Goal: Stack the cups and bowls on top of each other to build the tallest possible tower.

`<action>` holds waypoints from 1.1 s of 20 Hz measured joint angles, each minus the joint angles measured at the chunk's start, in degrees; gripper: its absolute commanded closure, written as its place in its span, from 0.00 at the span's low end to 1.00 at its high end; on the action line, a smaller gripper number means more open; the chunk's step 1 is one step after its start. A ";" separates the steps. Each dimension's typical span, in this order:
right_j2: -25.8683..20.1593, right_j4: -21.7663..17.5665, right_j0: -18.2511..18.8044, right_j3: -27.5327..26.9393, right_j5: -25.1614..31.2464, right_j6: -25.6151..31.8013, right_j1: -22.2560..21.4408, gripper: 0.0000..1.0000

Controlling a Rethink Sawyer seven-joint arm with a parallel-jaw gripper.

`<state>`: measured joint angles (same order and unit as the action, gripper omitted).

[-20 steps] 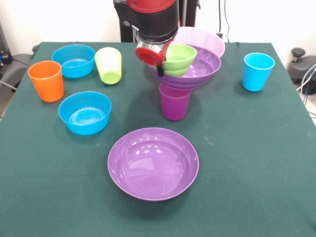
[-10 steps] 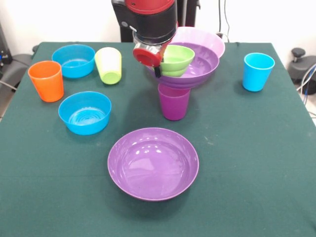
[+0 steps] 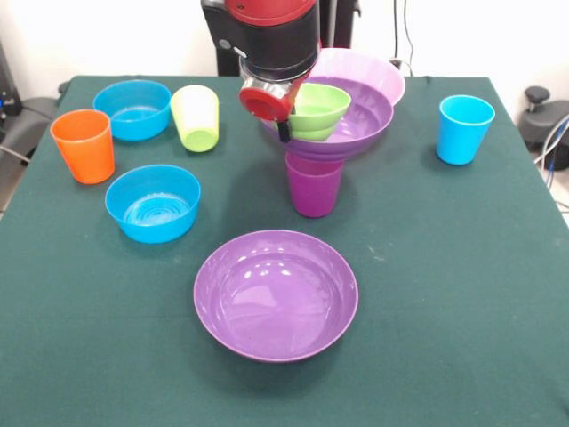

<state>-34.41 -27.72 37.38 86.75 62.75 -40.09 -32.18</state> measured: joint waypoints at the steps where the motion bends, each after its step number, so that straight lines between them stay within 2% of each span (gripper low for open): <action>1: 0.01 0.00 -0.02 -0.02 -0.09 0.00 -0.02 1.00; 22: 0.21 0.00 -0.90 -1.16 -0.98 0.00 -0.59 1.00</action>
<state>-34.21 -27.72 36.48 85.59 61.77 -40.09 -32.77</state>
